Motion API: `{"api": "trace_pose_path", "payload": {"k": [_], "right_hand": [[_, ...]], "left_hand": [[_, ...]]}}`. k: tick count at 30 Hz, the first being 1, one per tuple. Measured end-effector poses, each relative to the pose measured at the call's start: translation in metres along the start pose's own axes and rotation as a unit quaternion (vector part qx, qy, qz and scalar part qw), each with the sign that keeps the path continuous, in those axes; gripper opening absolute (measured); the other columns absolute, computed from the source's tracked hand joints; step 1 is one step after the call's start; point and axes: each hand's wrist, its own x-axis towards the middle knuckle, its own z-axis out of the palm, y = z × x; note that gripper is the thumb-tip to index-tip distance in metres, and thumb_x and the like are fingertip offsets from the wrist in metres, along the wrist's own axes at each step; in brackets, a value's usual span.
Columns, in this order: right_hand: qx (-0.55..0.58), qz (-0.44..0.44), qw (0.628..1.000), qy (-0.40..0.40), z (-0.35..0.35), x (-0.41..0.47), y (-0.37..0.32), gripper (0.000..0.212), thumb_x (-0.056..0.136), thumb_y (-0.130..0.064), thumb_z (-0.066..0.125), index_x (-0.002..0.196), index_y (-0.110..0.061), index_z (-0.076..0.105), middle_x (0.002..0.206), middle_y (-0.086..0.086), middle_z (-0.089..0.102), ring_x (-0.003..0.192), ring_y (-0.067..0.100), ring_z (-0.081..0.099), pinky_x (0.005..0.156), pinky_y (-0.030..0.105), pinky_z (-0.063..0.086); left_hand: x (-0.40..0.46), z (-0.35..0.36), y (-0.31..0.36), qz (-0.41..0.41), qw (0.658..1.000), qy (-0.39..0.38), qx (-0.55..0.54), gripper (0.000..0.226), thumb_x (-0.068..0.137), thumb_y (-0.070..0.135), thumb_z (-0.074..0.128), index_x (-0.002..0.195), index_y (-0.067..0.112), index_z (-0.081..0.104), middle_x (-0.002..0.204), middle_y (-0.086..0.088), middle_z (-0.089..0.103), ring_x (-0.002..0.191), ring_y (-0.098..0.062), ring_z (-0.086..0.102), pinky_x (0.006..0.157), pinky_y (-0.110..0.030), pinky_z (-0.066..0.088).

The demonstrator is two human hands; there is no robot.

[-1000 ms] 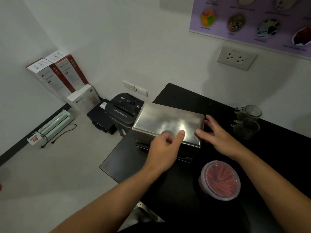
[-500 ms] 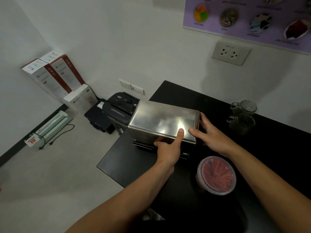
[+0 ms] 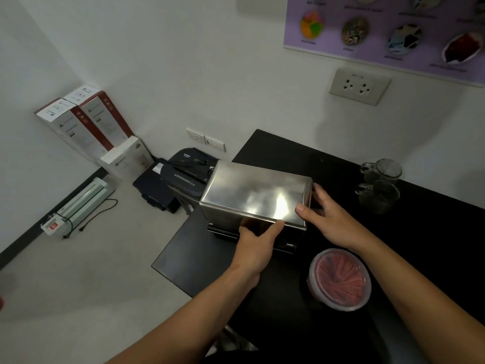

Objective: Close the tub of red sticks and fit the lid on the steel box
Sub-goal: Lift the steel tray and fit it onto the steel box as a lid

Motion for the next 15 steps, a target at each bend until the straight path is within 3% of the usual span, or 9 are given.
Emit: {"api": "trace_pose_path", "payload": {"k": [2,4,5,7,9,11,13,15], "right_hand": [[0.003,0.003,1.000,0.022,0.000,0.002,0.000,0.096,0.073,-0.087,0.065,0.156,-0.054,0.028,0.164,-0.017,0.038,0.144,0.016,0.048,0.117,0.050,0.042],[0.009,0.014,0.998,0.064,-0.001,0.007,-0.001,0.104,0.075,-0.085,0.064,0.161,-0.044,0.023,0.168,-0.010,0.033,0.146,0.016,0.045,0.116,0.039,0.038],[0.013,0.021,0.996,0.084,-0.001,0.011,-0.002,0.105,0.079,-0.080,0.063,0.164,-0.036,0.021,0.169,-0.006,0.032,0.147,0.016,0.043,0.113,0.034,0.036],[0.021,0.031,0.993,0.115,-0.002,0.019,-0.006,0.090,0.092,-0.068,0.058,0.165,-0.029,0.023,0.168,-0.001,0.034,0.146,0.013,0.041,0.109,0.030,0.033],[0.022,0.038,0.990,0.133,-0.002,0.025,-0.009,0.074,0.101,-0.061,0.052,0.163,-0.030,0.029,0.166,-0.001,0.039,0.137,0.005,0.040,0.104,0.026,0.030],[0.021,0.043,0.988,0.145,-0.001,0.031,-0.012,0.066,0.104,-0.060,0.046,0.162,-0.030,0.034,0.164,-0.003,0.042,0.130,0.002,0.038,0.101,0.025,0.028],[0.020,0.042,0.988,0.146,0.003,0.036,-0.015,0.064,0.105,-0.059,0.044,0.160,-0.028,0.038,0.162,-0.004,0.044,0.130,0.001,0.038,0.102,0.024,0.027],[0.010,0.043,0.989,0.141,0.007,0.040,-0.017,0.065,0.104,-0.061,0.043,0.159,-0.027,0.039,0.154,-0.005,0.048,0.130,0.003,0.041,0.103,0.025,0.029]], "left_hand": [[-0.016,-0.014,0.005,0.001,0.999,-0.005,0.047,0.082,0.077,0.059,0.082,0.139,0.013,0.055,0.128,-0.003,0.069,0.117,-0.017,0.065,0.090,-0.037,0.056],[-0.033,-0.028,0.016,0.040,0.983,-0.068,0.167,0.062,0.068,0.072,0.072,0.105,0.022,0.068,0.106,-0.002,0.073,0.099,-0.010,0.068,0.079,-0.030,0.053],[-0.040,-0.032,0.026,0.072,0.960,-0.111,0.246,0.062,0.067,0.077,0.064,0.093,0.021,0.069,0.094,-0.006,0.072,0.090,-0.010,0.068,0.077,-0.031,0.052],[-0.042,-0.031,0.048,0.174,0.909,-0.151,0.347,0.069,0.078,0.075,0.053,0.092,0.011,0.071,0.089,-0.019,0.072,0.072,-0.021,0.067,0.070,-0.035,0.055],[-0.027,-0.023,0.071,0.263,0.894,-0.116,0.344,0.052,0.094,0.057,0.052,0.099,0.010,0.073,0.091,-0.018,0.075,0.079,-0.029,0.071,0.077,-0.043,0.060],[0.002,-0.016,0.089,0.337,0.874,-0.035,0.348,0.035,0.104,0.040,0.054,0.117,0.014,0.074,0.110,-0.011,0.079,0.103,-0.026,0.073,0.095,-0.043,0.058],[0.035,-0.014,0.103,0.388,0.810,0.023,0.439,0.043,0.108,0.038,0.052,0.138,0.011,0.066,0.139,-0.010,0.068,0.133,-0.027,0.059,0.115,-0.043,0.044],[0.063,-0.017,0.108,0.383,0.746,0.043,0.542,0.050,0.109,0.046,0.045,0.144,0.014,0.062,0.151,-0.008,0.060,0.143,-0.028,0.049,0.121,-0.048,0.031]]}}
